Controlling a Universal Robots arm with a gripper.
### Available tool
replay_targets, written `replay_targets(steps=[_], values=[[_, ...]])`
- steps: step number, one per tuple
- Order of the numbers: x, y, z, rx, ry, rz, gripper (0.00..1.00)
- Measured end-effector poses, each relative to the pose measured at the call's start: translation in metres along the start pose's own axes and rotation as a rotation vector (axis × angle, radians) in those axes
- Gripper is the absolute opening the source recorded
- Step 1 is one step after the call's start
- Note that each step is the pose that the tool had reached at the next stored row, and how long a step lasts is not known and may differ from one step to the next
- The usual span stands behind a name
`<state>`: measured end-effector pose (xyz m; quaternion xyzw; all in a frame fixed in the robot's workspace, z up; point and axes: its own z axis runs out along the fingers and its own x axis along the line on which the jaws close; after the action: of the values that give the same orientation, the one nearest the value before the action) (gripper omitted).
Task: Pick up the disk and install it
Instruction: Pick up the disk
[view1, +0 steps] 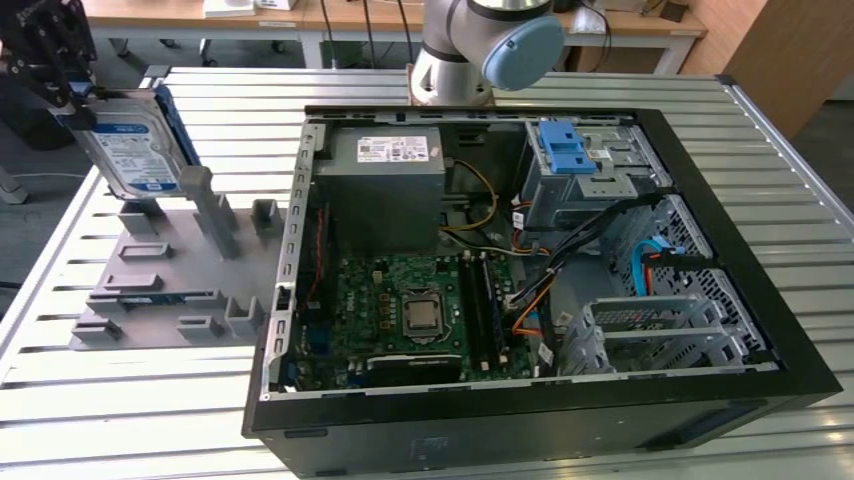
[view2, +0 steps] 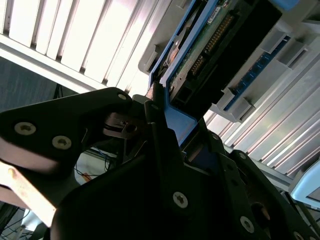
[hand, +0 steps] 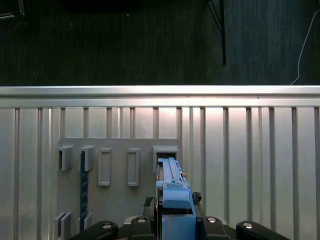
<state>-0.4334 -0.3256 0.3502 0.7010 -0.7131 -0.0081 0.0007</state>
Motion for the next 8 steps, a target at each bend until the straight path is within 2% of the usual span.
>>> replay_targets(steps=[8], values=[[0.0, 0.0001, -0.0032, 0.0, 0.0, 0.0, 0.36]])
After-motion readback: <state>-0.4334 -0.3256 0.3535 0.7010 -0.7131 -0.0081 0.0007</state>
